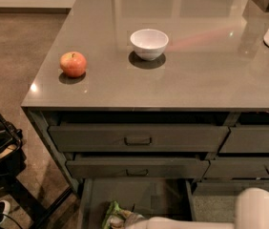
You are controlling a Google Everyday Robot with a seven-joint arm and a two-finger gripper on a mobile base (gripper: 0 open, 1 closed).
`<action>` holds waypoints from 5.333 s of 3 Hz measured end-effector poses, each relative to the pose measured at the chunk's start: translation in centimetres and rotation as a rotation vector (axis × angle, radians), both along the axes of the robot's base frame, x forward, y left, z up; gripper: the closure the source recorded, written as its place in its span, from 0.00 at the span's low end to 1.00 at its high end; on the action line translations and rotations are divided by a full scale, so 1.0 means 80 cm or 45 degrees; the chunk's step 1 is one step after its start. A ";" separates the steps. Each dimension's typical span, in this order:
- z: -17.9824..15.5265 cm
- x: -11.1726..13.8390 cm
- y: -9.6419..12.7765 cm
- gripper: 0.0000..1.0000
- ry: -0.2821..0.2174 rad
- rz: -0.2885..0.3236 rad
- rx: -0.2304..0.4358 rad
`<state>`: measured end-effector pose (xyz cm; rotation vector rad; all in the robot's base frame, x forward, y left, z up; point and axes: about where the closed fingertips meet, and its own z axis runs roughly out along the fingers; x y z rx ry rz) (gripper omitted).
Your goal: Pick green rice chip bag from bottom drawer and place on counter
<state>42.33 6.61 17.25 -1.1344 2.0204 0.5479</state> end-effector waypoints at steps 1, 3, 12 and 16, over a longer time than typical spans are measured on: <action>0.116 0.018 -0.050 1.00 -0.129 -0.146 0.026; 0.322 -0.022 -0.146 1.00 -0.318 -0.403 -0.044; 0.712 -0.003 -0.357 1.00 -0.907 -0.280 -0.370; 0.923 -0.001 -0.328 1.00 -1.120 -0.148 -0.883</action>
Offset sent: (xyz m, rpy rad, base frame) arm -0.1047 -0.1197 0.3057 -0.0158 -0.2379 -0.2743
